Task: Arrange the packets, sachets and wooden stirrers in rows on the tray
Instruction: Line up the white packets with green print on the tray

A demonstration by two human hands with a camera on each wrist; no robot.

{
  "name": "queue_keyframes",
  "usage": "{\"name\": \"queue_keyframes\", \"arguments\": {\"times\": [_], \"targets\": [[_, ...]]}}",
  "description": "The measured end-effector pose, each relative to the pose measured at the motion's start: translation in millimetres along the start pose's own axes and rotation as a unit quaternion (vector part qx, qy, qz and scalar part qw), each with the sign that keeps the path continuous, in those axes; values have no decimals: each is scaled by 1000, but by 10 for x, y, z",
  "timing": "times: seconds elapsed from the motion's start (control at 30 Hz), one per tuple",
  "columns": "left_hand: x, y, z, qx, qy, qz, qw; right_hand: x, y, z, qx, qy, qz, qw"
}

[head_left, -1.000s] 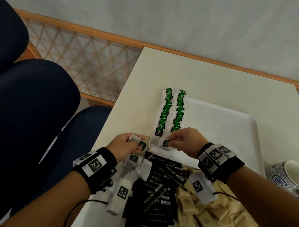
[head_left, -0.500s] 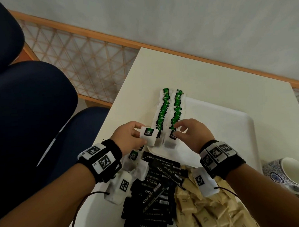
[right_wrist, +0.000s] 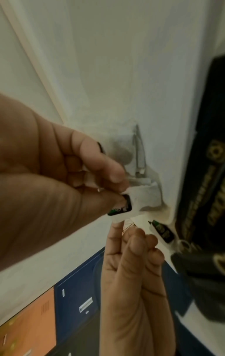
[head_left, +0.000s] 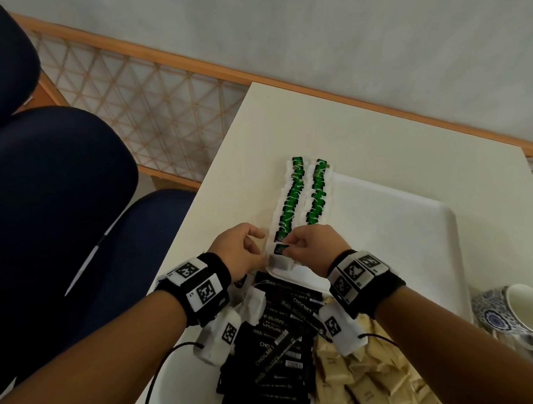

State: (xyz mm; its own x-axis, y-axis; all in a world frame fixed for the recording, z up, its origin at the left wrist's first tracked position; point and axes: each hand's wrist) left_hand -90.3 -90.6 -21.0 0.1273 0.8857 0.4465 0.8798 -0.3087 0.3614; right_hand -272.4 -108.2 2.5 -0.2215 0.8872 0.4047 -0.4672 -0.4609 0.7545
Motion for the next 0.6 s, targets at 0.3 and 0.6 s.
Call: {"name": "queue_keyframes", "arguments": {"times": [0.3, 0.6], "targets": [[-138, -196, -148, -164, 2, 23, 986, 126, 59, -259, 45, -6, -53, 998], [-231, -236, -189, -215, -15, 36, 976, 131, -96, -414, 132, 7, -9, 991]]}}
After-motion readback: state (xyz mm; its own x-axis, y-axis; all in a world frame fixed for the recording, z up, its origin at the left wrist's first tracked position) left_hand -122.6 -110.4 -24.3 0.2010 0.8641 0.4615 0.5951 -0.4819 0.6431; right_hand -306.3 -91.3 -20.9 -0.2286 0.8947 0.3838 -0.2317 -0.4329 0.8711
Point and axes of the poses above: each hand's wrist, its own x-axis away from the middle knuckle, its own y-axis out of the back of the hand, z = x × y
